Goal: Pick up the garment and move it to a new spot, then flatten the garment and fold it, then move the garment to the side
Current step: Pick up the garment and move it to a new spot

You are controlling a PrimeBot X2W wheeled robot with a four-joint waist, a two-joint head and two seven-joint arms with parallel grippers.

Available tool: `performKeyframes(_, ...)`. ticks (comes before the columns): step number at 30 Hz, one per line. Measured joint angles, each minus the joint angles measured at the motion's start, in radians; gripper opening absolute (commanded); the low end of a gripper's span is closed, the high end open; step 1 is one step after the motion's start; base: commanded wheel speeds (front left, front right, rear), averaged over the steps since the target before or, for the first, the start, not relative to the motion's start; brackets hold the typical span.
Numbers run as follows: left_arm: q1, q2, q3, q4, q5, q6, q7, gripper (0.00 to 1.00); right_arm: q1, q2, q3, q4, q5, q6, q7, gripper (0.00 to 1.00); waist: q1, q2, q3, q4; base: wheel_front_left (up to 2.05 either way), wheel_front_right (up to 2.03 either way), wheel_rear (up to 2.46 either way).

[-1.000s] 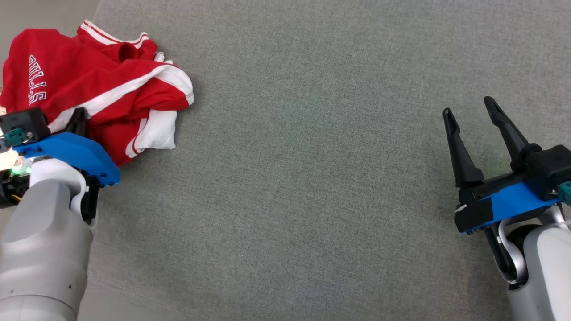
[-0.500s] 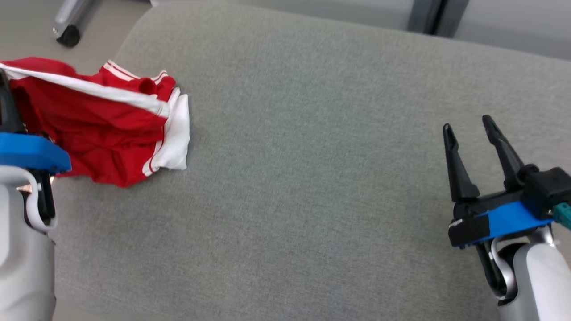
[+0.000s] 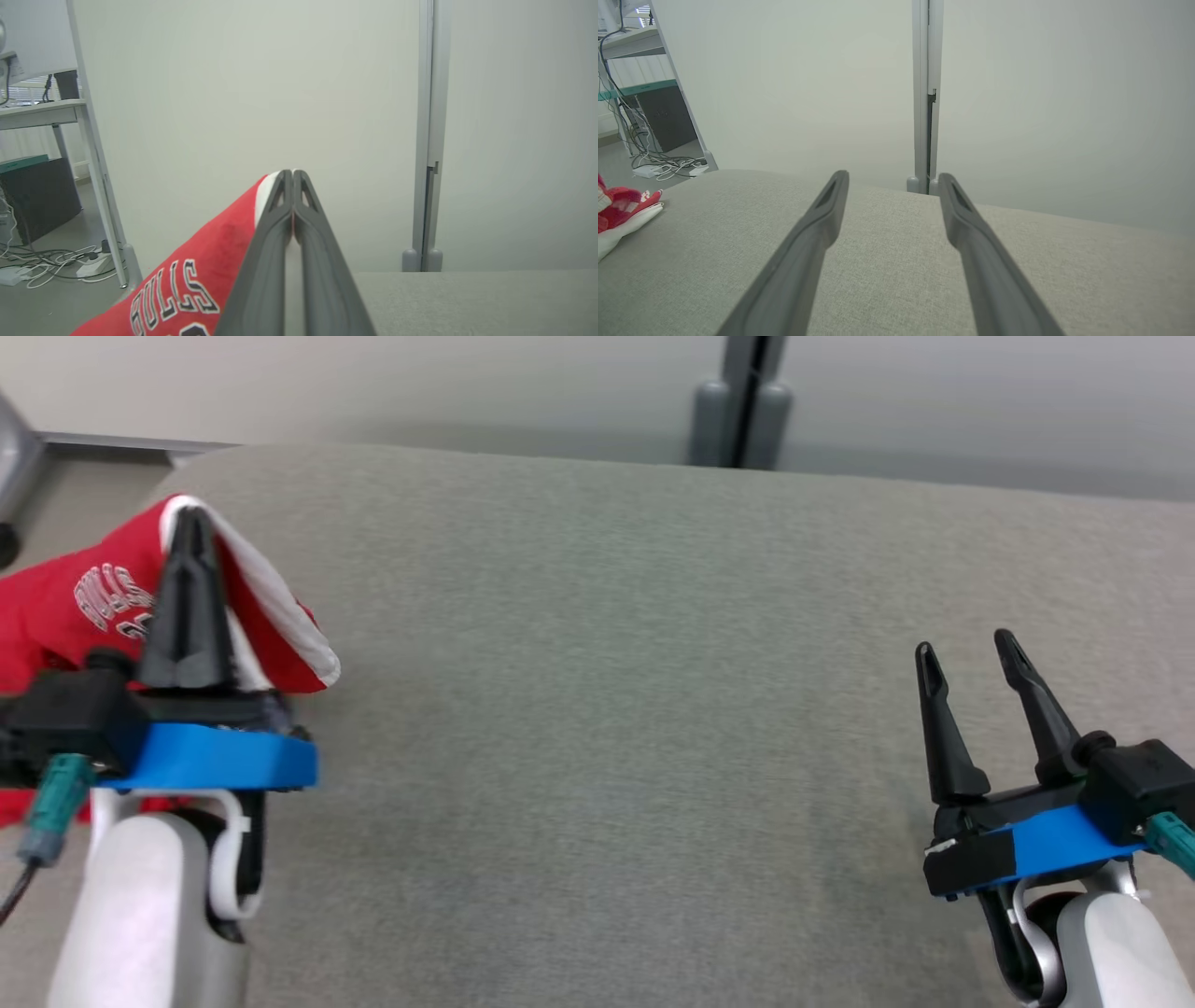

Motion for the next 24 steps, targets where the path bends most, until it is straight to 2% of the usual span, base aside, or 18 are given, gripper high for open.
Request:
performKeyframes(4,-0.002,-0.033,-0.092,-0.043,0.006,-0.035,0.052,0.00,0.000,0.012,-0.006,-0.009,0.005,0.000,-0.005,1.00,0.0001,0.0000,0.027,-0.087,0.00,0.00,0.00)
performKeyframes(10,-0.091,-0.092,-0.287,-0.016,0.018,-0.085,0.096,0.00,-0.005,0.025,-0.004,-0.008,0.015,0.000,-0.025,1.00,0.0002,0.0001,0.093,-0.235,0.00,0.00,0.00)
performKeyframes(18,-0.226,-0.142,-0.543,0.062,0.005,-0.098,0.095,0.00,-0.019,0.033,0.005,0.043,0.057,0.000,-0.077,1.00,0.0003,0.0002,0.177,-0.423,0.00,0.00,0.00)
performKeyframes(24,-0.261,-0.150,-0.680,0.150,-0.057,-0.102,0.102,0.00,-0.026,0.033,0.019,0.086,0.104,0.000,-0.105,1.00,0.0002,0.0002,0.206,-0.485,0.00,0.00,0.00)
